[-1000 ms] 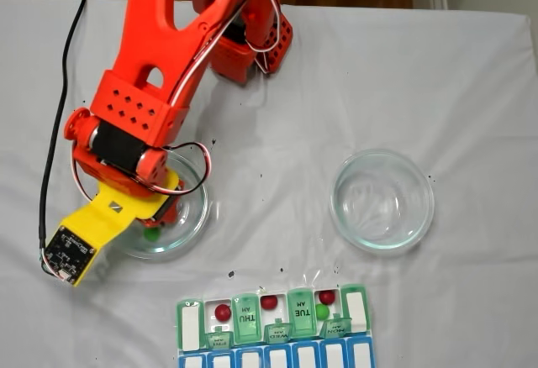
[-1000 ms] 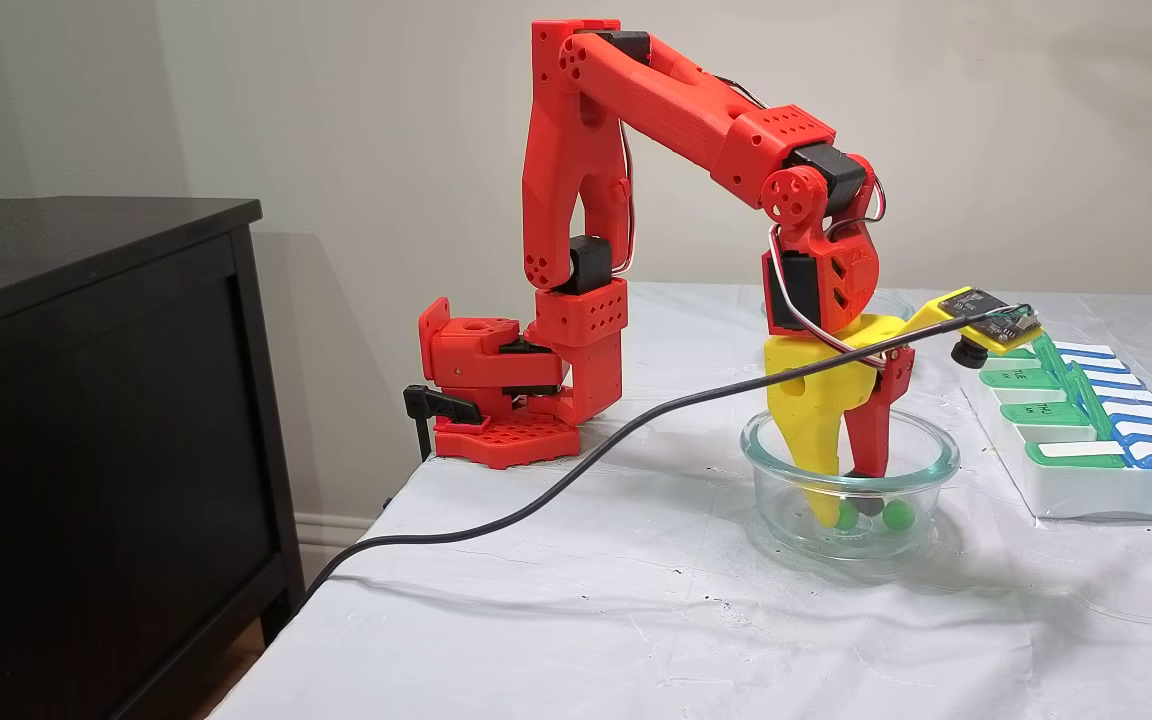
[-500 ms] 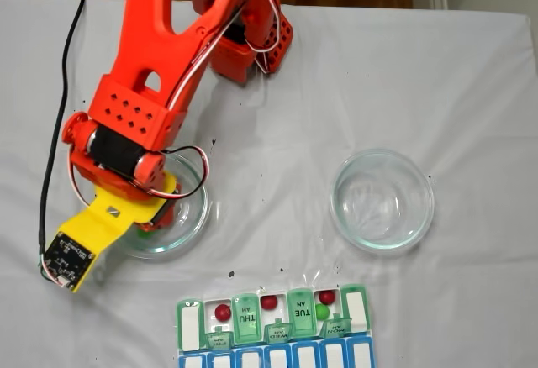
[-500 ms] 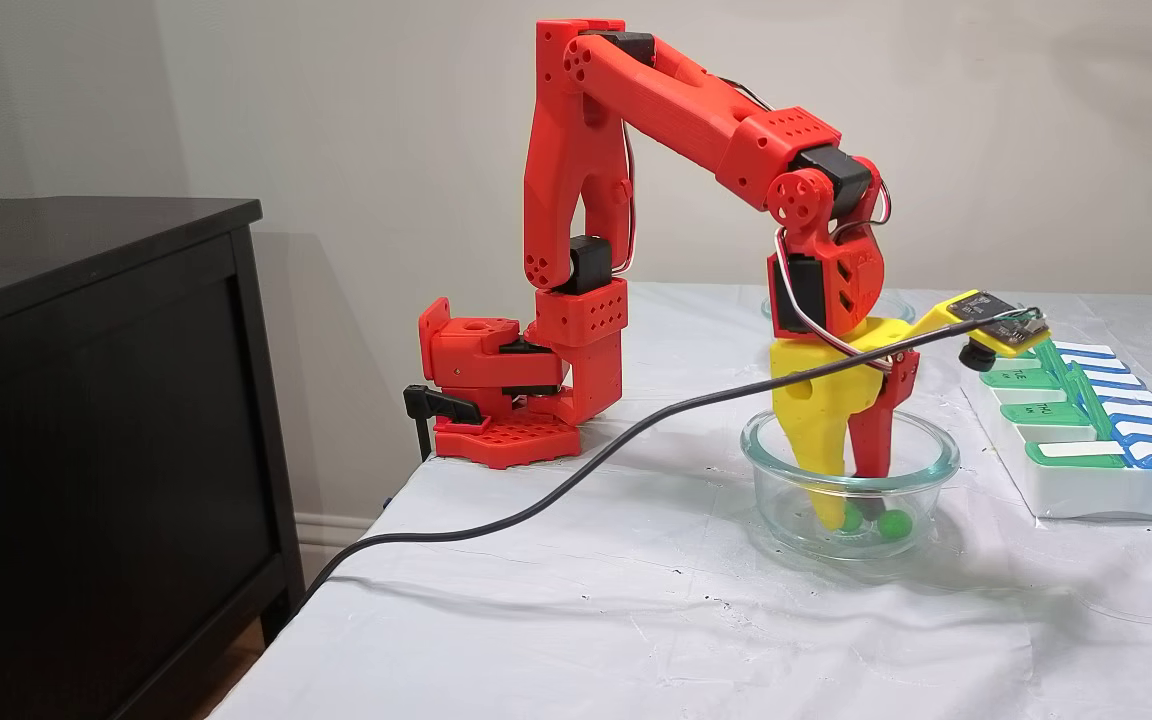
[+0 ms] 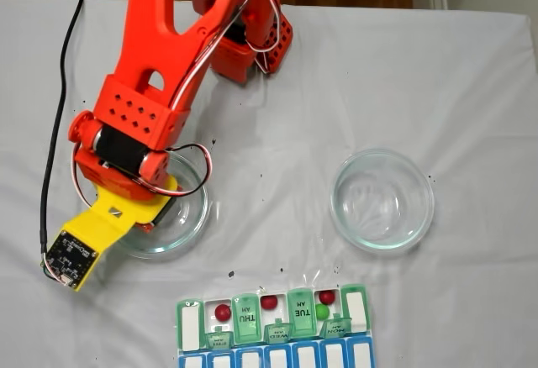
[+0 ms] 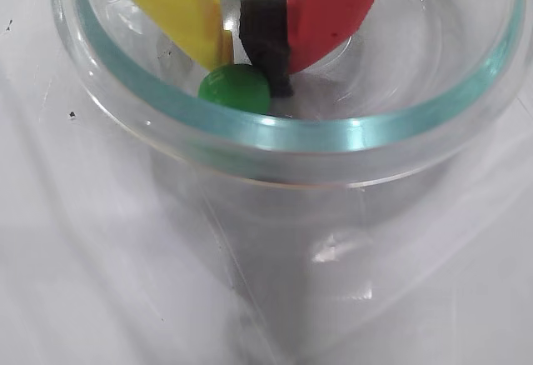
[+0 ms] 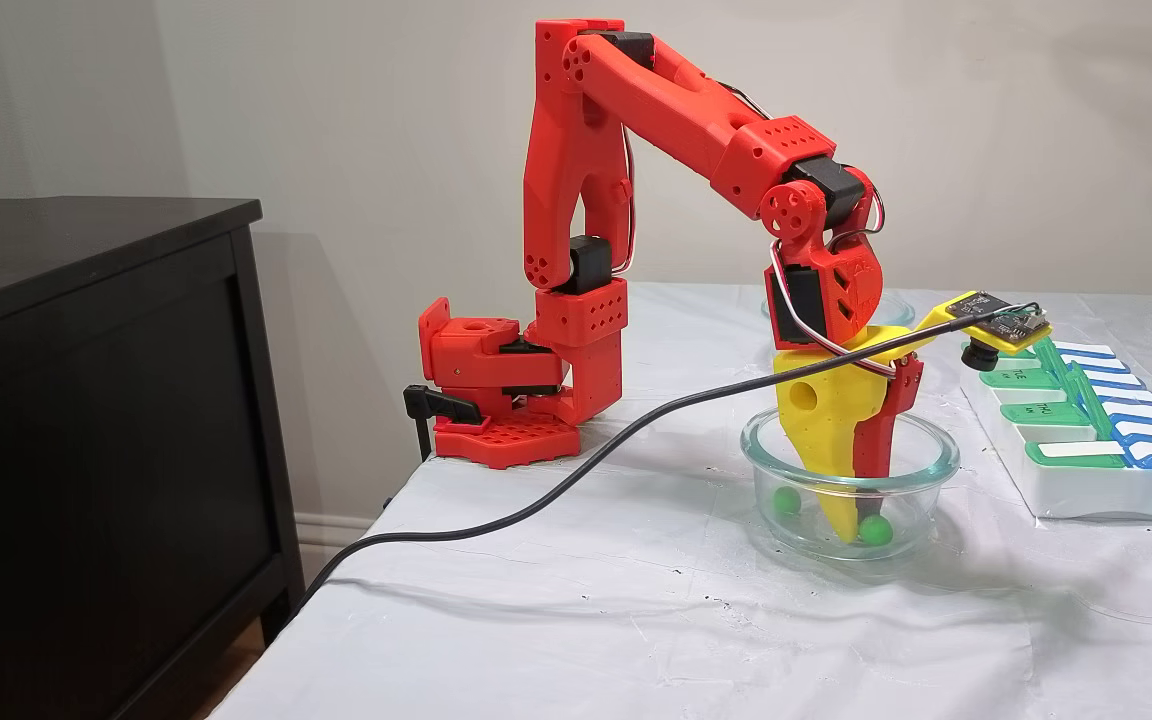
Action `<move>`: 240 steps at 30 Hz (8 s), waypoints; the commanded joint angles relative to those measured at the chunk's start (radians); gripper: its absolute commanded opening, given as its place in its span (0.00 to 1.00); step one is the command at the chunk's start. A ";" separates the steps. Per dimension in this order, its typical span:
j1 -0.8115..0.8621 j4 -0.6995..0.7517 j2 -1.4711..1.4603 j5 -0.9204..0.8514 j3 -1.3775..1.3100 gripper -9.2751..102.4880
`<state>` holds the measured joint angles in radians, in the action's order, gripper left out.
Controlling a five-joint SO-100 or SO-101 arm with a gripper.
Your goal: Sort medicines into box.
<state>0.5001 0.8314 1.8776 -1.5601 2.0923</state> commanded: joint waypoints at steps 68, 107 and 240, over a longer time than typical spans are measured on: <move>0.000 0.604 -0.255 -0.051 -0.440 0.08; -0.486 -0.164 0.528 1.094 0.098 0.08; -0.055 -0.236 0.477 0.364 0.347 0.24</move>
<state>0.4310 0.6596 2.3639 -1.1735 2.4544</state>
